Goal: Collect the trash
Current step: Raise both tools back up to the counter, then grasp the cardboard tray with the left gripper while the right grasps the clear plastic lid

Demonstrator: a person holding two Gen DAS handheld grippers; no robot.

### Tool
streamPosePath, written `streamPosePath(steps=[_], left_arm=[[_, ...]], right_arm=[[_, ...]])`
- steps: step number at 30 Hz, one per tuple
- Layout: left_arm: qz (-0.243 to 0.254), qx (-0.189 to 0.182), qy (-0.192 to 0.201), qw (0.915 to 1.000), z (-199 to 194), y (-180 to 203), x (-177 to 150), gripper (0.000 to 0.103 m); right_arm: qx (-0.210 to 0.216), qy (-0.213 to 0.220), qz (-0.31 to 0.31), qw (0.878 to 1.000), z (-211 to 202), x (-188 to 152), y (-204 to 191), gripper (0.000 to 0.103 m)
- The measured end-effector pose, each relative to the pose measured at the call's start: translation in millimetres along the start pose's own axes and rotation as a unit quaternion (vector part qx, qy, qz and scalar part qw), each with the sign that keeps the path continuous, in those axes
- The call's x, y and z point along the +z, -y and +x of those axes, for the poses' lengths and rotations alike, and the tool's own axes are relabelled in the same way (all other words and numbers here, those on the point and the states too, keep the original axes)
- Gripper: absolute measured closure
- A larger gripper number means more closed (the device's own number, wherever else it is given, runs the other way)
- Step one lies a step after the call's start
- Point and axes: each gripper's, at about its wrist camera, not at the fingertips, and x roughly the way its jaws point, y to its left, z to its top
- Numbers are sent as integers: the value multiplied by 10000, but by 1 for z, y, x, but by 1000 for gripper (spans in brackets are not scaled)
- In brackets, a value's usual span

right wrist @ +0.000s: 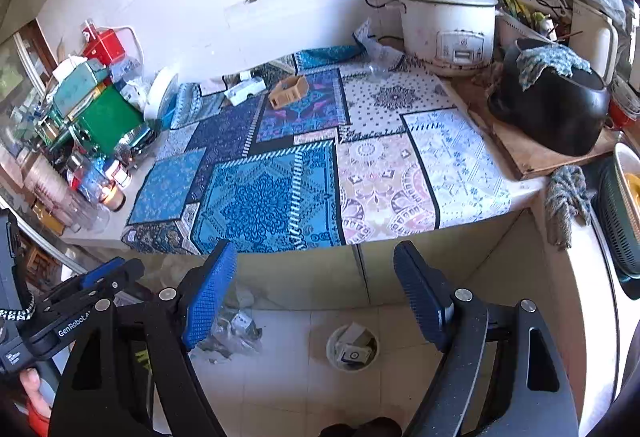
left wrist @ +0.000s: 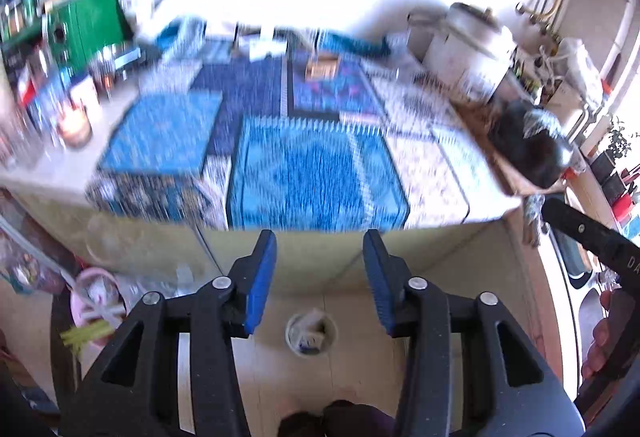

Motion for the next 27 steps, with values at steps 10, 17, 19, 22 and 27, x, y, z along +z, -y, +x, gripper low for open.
streamPosePath(steps=[10,17,19,22,27], left_arm=[[173,147,523,9984,-15,10,63,39],[98,346,608,9975,29,24,124,37],[49,451,563,9974,48,31,145,37],[-103,547,535,9970,74,38,174,37],[-330,713,452,9959,122,46,209,37]], right_arm=[[-373,645,-232,9969,-18,49,10,13],[-261,743,-266,9965,16,111,47,13],[-236,739,-276,9966,26,134,57,13],[-142,701,-358,9968,43,167,74,13],[-192,625,-546,9964,80,208,106,13]])
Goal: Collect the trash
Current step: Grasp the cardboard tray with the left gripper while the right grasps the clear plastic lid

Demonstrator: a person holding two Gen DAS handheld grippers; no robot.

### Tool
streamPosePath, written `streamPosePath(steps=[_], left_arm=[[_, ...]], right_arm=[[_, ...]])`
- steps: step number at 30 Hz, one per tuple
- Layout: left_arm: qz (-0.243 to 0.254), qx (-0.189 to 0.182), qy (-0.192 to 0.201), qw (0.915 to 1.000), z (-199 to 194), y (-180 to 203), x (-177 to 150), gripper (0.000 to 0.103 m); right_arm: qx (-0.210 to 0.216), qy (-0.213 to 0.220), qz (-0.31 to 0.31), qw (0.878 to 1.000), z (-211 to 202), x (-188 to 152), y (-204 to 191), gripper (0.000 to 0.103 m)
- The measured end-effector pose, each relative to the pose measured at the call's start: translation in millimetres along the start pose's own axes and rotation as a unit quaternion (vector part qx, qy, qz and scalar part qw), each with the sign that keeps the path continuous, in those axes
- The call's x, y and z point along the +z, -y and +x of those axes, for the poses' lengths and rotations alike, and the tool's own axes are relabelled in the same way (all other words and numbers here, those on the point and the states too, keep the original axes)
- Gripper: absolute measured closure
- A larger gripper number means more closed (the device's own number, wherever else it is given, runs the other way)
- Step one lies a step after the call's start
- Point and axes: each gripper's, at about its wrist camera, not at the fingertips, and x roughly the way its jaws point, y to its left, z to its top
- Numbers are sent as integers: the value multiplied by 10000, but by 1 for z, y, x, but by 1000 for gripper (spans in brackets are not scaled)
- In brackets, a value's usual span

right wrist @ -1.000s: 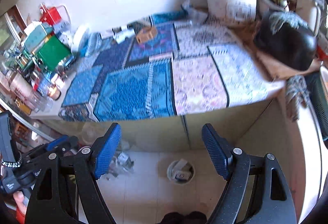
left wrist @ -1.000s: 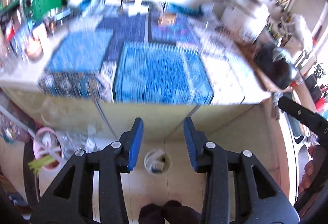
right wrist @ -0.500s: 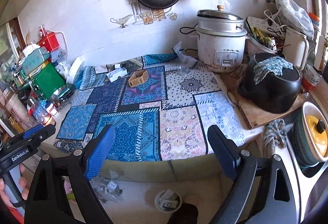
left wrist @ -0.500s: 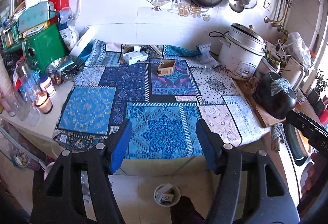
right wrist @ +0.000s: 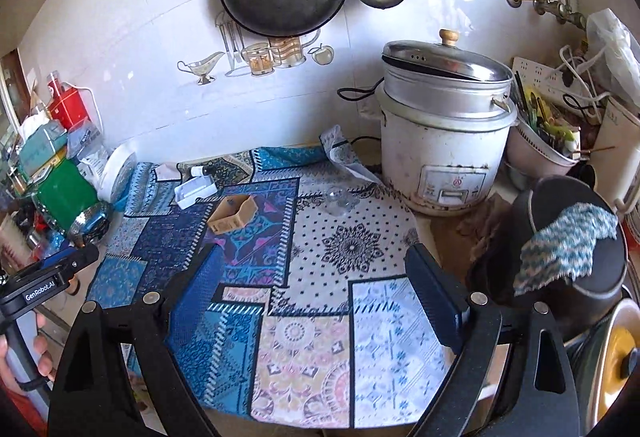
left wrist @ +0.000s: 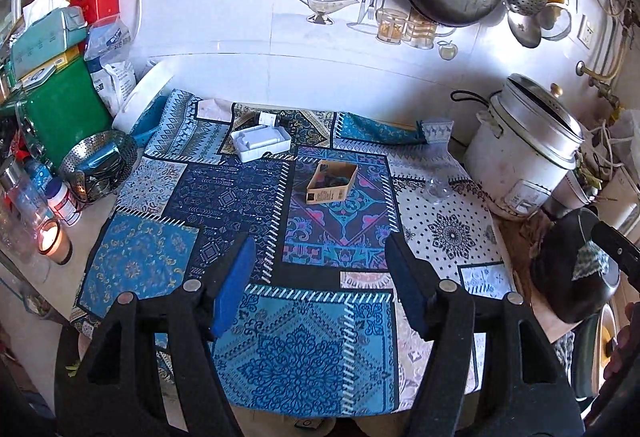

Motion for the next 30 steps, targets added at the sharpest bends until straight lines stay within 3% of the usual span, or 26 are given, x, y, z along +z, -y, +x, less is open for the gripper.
streamPosePath(steps=[7,19,30], left_arm=[[102,148,-322,9993,65,3,30,37],[716,-433,-1233,9888,216,-22,83,37],[649,-849,-1892,9761,314,-19,86,65]], right_arm=[[53,-518,237,9984,64,12,20,13],[-627,-1179,1138,9845,167,22,18,13],[-929,-1623,1354,9730,291,37,28,13]])
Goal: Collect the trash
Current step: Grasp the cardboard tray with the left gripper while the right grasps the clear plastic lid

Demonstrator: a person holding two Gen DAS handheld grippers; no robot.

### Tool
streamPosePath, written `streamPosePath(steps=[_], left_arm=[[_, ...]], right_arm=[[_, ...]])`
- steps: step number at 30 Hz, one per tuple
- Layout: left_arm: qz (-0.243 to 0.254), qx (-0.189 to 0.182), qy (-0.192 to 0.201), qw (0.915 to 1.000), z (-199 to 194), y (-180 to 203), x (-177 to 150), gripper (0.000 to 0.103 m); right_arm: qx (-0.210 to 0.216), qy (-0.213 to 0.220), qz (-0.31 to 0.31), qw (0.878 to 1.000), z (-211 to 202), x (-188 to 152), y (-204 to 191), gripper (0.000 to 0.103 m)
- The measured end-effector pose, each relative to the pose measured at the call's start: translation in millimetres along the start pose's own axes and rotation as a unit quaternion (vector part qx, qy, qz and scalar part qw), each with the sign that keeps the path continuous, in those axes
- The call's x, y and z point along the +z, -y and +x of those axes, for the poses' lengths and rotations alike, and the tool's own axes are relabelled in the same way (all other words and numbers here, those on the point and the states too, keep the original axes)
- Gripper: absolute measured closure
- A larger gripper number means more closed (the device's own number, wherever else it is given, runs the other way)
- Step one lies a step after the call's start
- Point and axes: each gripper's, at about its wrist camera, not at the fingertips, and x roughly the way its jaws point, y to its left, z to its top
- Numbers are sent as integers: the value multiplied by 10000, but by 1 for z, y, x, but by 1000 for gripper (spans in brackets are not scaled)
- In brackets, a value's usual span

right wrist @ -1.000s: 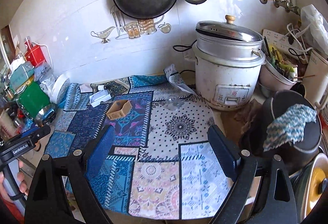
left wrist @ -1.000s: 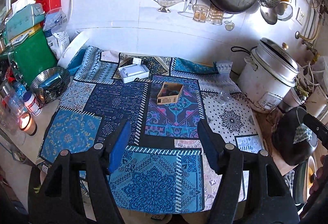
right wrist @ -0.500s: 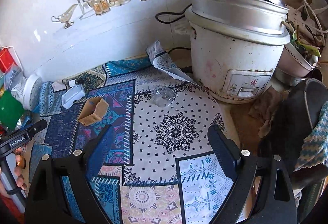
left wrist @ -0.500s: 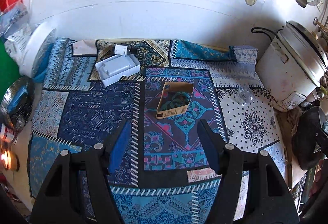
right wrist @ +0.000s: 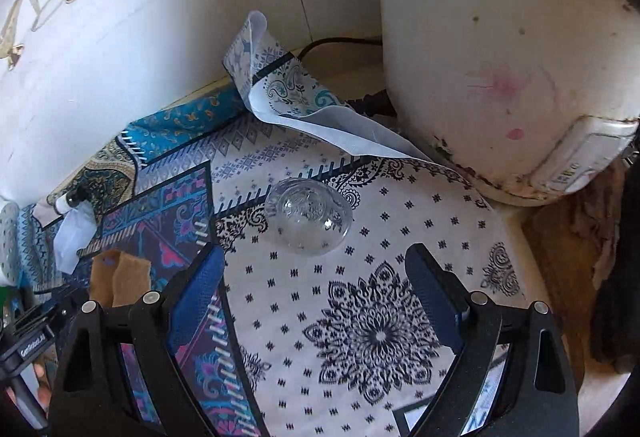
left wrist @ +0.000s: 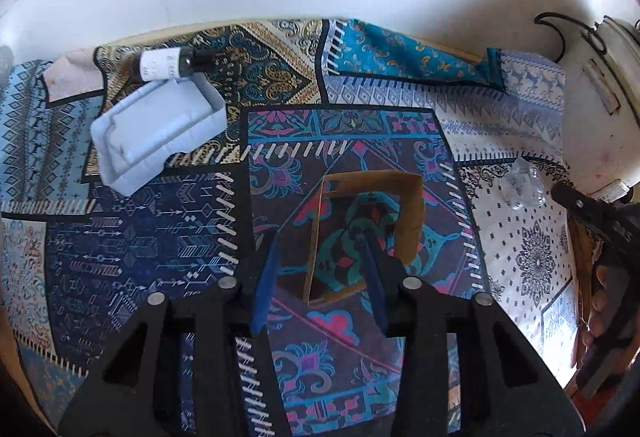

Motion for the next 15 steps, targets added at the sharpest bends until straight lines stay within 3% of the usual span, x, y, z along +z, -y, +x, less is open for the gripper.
streamPosePath(steps=[6,8,12,15], left_arm=[[-62,6,-101,9999,19,-1,3,76],[-86,-72,-142,9998,23,-2,4,87],[-94,-147,-139,9998,27,-2,3,96],[-149,-241,-82,9996,28,-1,1,102]], right_arm=[[-222,-173,-120,9995,37,8,-5,16],[-240,-171,-157,9994,41,7,-6,23],[-217,-179,-305,9991,43,5,-8,44],[-207,-50,-368,9991,37,2,-6,44]])
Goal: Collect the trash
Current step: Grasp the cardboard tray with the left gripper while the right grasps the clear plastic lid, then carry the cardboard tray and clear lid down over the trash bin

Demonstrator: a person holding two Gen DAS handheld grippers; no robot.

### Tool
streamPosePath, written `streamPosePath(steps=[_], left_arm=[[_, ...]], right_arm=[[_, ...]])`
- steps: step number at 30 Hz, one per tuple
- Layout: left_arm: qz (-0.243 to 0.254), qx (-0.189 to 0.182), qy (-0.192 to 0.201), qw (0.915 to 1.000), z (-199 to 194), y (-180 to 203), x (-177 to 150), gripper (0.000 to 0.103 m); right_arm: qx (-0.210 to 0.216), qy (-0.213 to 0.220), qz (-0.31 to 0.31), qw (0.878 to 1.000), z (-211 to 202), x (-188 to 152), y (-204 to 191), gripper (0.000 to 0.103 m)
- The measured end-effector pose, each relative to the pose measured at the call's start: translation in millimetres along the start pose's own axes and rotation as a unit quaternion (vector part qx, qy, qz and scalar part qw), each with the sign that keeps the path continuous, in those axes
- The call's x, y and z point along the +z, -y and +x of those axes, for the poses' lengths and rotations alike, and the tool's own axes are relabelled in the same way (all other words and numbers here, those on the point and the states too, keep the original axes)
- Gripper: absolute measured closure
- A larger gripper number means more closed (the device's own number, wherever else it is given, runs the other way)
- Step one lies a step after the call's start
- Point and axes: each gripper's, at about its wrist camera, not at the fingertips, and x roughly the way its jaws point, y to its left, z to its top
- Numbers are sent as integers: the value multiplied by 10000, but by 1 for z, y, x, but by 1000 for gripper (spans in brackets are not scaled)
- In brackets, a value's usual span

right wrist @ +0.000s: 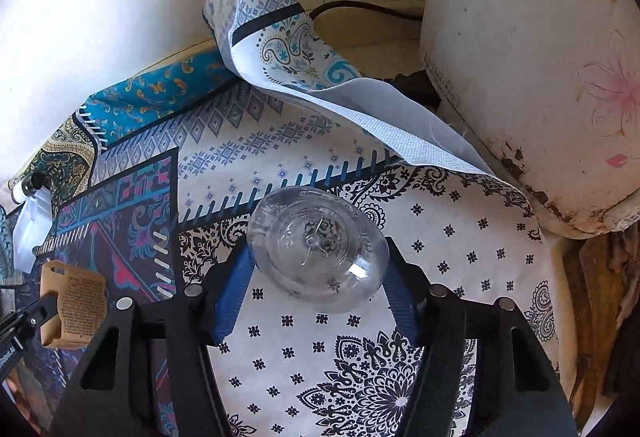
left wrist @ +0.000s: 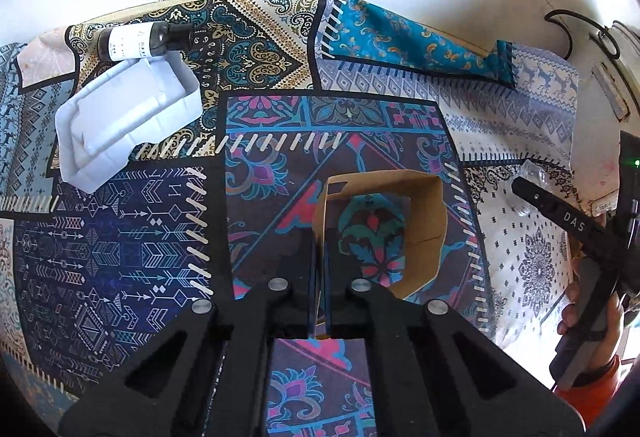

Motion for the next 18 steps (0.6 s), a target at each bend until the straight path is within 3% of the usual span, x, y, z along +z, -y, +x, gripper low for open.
streamPosePath(steps=[6,13,18], left_arm=[[-48,141,272,9995,-16,10,-8,103],[50,461,833,9954,-66,41,-28,103],[-175,533,1088,9925,-97,58,-54,103]], right_arm=[[229,105,-176,9995,-27,-12,1,45],[462,273,-592,9968,-81,-40,12,45],[809,418,-950,9913,-120,-55,15,45]])
